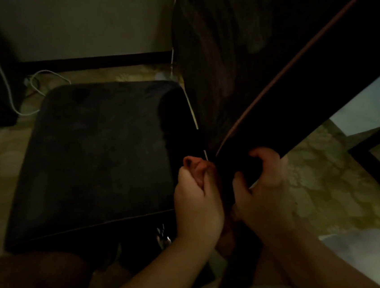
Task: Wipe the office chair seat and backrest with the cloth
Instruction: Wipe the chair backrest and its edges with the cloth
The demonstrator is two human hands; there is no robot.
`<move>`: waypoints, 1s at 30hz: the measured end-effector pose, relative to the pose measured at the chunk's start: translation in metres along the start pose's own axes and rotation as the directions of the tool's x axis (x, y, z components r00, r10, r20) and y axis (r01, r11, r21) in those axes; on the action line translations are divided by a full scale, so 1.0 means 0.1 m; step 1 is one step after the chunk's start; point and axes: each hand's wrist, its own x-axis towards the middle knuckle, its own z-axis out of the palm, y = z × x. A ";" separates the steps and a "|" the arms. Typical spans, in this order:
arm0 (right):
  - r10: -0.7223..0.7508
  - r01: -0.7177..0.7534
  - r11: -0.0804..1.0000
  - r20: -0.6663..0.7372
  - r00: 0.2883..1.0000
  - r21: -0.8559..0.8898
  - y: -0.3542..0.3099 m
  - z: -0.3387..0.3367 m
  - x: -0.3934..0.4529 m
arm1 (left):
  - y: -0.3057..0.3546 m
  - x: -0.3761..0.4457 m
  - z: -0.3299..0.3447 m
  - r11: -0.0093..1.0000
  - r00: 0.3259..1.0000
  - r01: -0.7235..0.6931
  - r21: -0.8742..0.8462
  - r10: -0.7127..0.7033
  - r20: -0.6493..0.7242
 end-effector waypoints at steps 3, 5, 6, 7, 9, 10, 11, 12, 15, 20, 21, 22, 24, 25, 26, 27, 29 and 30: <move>-0.060 0.060 0.998 0.020 0.998 0.027 -0.07 -0.20 0.11 | 0.18 0.05 0.02 0.998 0.998 -0.060 -0.003 0.060 0.031; -0.112 0.113 0.993 -0.047 0.993 0.030 -0.15 -0.41 0.37 | 0.34 0.07 0.01 0.982 0.980 -0.188 0.026 0.186 0.065; -0.141 0.144 0.989 -0.080 0.987 0.030 -0.19 -0.50 0.53 | 0.39 0.09 0.00 0.967 0.969 -0.242 0.079 0.236 0.075; -0.170 0.173 0.984 -0.108 0.980 0.027 -0.24 -0.58 0.68 | 0.42 0.13 -0.02 0.950 0.960 -0.277 0.141 0.268 0.084; -0.200 0.207 0.978 -0.150 0.968 0.027 -0.33 -0.68 0.89 | 0.41 0.23 -0.05 0.941 0.965 -0.260 0.215 0.244 0.099; -0.194 0.202 0.979 -0.161 0.968 0.034 -0.37 -0.70 0.93 | 0.39 0.25 -0.07 0.951 0.975 -0.213 0.226 0.193 0.109; -0.187 0.196 0.980 -0.165 0.968 0.043 -0.41 -0.71 0.94 | 0.38 0.26 -0.08 0.956 0.983 -0.164 0.243 0.136 0.125; -0.184 0.195 0.980 -0.163 0.969 0.051 -0.42 -0.70 0.93 | 0.37 0.26 -0.09 0.954 0.985 -0.136 0.268 0.100 0.142; -0.170 0.184 0.980 -0.160 0.972 0.076 -0.41 -0.68 0.88 | 0.48 0.22 -0.09 0.918 0.971 -0.219 0.332 0.174 0.162; -0.182 0.194 0.978 -0.146 0.972 0.074 -0.41 -0.70 0.88 | 0.69 0.24 -0.11 0.885 0.941 -0.334 0.325 0.291 0.175; -0.168 0.179 0.981 -0.138 0.976 0.078 -0.41 -0.71 0.87 | 0.68 0.24 -0.12 0.883 0.946 -0.309 0.354 0.250 0.205; -0.156 0.167 0.983 -0.127 0.979 0.079 -0.41 -0.73 0.88 | 0.69 0.25 -0.12 0.870 0.948 -0.293 0.396 0.211 0.238; -0.147 0.153 0.985 -0.079 0.986 0.073 -0.40 -0.80 0.90 | 0.74 0.26 -0.12 0.832 0.942 -0.301 0.466 0.184 0.280; -0.149 0.152 0.986 -0.055 0.987 0.071 -0.40 -0.83 0.93 | 0.81 0.27 -0.11 0.826 0.936 -0.325 0.461 0.212 0.280; -0.149 0.151 0.986 -0.034 0.988 0.065 -0.41 -0.86 0.96 | 0.90 0.27 -0.09 0.829 0.927 -0.359 0.428 0.262 0.270; -0.147 0.147 0.988 -0.014 0.989 0.052 -0.42 -0.88 0.98 | 0.99 0.27 -0.07 0.836 0.914 -0.396 0.380 0.320 0.249; -0.146 0.146 0.989 0.005 0.989 0.028 -0.40 -0.90 1.00 | 1.09 0.24 0.00 0.842 0.897 -0.440 0.312 0.391 0.208; -0.145 0.145 0.989 0.004 0.989 0.021 -0.39 -0.90 0.99 | 1.08 0.23 0.02 0.843 0.902 -0.429 0.325 0.379 0.207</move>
